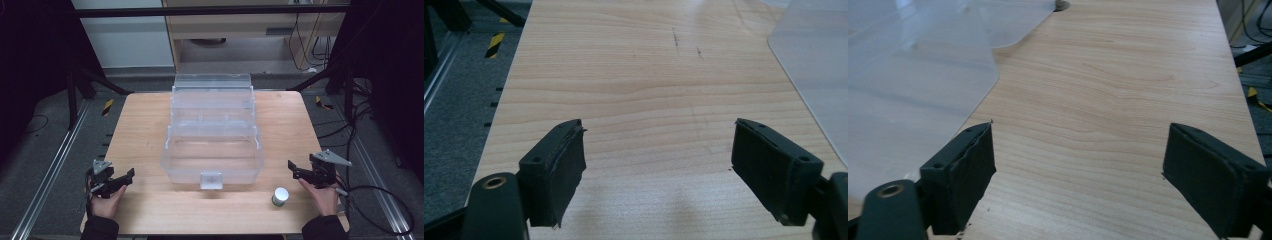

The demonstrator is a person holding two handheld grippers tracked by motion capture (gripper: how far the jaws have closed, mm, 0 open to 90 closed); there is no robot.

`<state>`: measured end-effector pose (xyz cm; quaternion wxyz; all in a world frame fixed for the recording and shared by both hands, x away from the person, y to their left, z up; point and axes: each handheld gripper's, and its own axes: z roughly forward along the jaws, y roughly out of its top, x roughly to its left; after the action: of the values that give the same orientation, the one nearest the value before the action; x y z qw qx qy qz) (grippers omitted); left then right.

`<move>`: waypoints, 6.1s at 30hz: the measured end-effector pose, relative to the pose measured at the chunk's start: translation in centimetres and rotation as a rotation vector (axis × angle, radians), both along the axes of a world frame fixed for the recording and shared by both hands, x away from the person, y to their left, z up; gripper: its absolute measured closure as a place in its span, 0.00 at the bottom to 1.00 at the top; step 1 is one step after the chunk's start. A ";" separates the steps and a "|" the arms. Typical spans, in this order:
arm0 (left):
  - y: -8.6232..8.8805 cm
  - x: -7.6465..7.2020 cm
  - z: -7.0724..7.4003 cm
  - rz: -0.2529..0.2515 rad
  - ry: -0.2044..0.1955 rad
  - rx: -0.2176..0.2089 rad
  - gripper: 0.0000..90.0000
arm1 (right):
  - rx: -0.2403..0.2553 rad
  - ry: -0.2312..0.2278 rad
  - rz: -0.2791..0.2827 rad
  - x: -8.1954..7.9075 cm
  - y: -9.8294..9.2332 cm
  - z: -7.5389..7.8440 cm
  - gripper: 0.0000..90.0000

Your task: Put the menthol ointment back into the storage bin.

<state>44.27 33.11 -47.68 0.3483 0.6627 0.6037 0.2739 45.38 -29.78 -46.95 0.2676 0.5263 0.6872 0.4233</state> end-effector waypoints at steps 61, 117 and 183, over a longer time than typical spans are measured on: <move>-0.3 0.4 -0.7 -0.069 0.049 0.032 0.25 | -0.451 0.288 0.828 -0.5 5.2 8.4 0.28; -0.4 0.5 -0.7 -0.080 0.053 0.047 0.26 | -0.758 0.538 1.023 -0.5 9.1 3.5 0.50; -0.8 0.7 -0.9 -0.096 0.078 0.056 0.26 | -0.654 0.465 0.956 0.8 11.0 14.7 0.56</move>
<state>44.93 32.33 -48.62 0.3186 0.7107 0.5764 0.2474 46.20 -18.79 -32.27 0.0395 0.1299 0.9811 0.1383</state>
